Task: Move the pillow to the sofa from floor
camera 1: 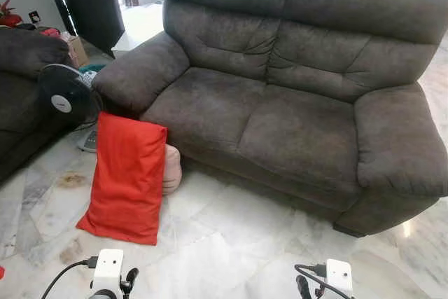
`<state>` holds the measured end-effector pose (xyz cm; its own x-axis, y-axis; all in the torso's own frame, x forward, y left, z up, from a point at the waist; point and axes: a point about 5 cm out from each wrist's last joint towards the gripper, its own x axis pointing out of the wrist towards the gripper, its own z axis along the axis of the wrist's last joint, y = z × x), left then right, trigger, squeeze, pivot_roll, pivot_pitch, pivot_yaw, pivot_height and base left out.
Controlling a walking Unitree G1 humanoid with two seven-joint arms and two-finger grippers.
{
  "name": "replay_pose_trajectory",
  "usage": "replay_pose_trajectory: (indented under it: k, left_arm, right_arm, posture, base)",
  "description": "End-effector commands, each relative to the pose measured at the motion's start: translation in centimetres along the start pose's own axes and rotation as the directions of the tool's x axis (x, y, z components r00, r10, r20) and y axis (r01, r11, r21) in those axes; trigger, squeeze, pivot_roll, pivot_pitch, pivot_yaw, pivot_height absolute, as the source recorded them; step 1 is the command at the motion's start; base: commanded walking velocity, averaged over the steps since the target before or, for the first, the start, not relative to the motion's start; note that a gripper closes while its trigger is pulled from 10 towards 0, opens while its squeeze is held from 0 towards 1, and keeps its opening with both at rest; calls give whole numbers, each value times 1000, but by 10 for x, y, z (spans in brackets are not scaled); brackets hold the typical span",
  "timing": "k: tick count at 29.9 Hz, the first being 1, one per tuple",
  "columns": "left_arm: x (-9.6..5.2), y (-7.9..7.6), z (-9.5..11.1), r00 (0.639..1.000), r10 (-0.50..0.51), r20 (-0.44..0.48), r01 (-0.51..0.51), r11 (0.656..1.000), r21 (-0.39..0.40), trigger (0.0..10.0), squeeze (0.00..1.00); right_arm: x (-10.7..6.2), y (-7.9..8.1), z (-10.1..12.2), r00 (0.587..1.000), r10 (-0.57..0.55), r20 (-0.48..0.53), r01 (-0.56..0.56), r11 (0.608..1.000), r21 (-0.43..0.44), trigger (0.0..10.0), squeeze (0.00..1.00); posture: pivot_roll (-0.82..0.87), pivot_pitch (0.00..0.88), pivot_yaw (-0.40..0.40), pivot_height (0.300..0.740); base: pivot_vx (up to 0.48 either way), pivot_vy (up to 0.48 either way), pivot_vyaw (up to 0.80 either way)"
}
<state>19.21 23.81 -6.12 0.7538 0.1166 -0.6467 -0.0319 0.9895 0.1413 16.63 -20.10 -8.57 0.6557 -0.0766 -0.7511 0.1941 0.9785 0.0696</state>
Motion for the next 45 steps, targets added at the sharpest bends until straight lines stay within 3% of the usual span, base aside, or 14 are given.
replay_pose_trajectory:
  k: [1, 3, 7, 11, 14, 45]
  left_arm:
    - [6, -10, -4, 983, -24, -181, 35, 998, 58, 10000, 0]
    - [6, -9, -4, 981, -18, -195, 35, 996, 83, 10000, 0]
    - [5, -8, -7, 980, 8, -198, -1, 999, 34, 10000, 0]
    - [5, -8, -6, 981, -9, -192, 16, 999, 37, 10000, 0]
    - [5, -8, -6, 982, -12, -189, 19, 999, 35, 10000, 0]
    - [5, -8, -6, 982, -12, -189, 19, 999, 33, 10000, 0]
  right_arm:
    - [1, -4, 2, 999, -18, -30, 20, 998, 55, 10000, 0]
    - [-1, -7, -5, 998, -34, -61, 37, 998, 43, 10000, 0]
    - [-4, -9, -14, 997, -35, -70, 41, 996, 80, 10000, 0]
    - [-5, -6, -18, 997, -21, -80, 27, 997, 70, 10000, 0]
    - [-5, -5, -17, 996, -11, -87, 14, 999, 31, 10000, 0]
    - [-5, -5, -17, 996, -13, -87, 16, 999, 32, 10000, 0]
  posture:
    - [36, 0, -39, 740]
    - [33, 0, -38, 740]
    - [38, 0, -36, 740]
    - [38, 0, -31, 740]
    - [37, 0, -30, 740]
    - [37, 0, -30, 740]
  base:
    - [0, 0, 0]
    - [0, 0, 0]
    - [0, 0, 0]
    - [0, 0, 0]
    - [0, 0, 0]
    - [0, 0, 0]
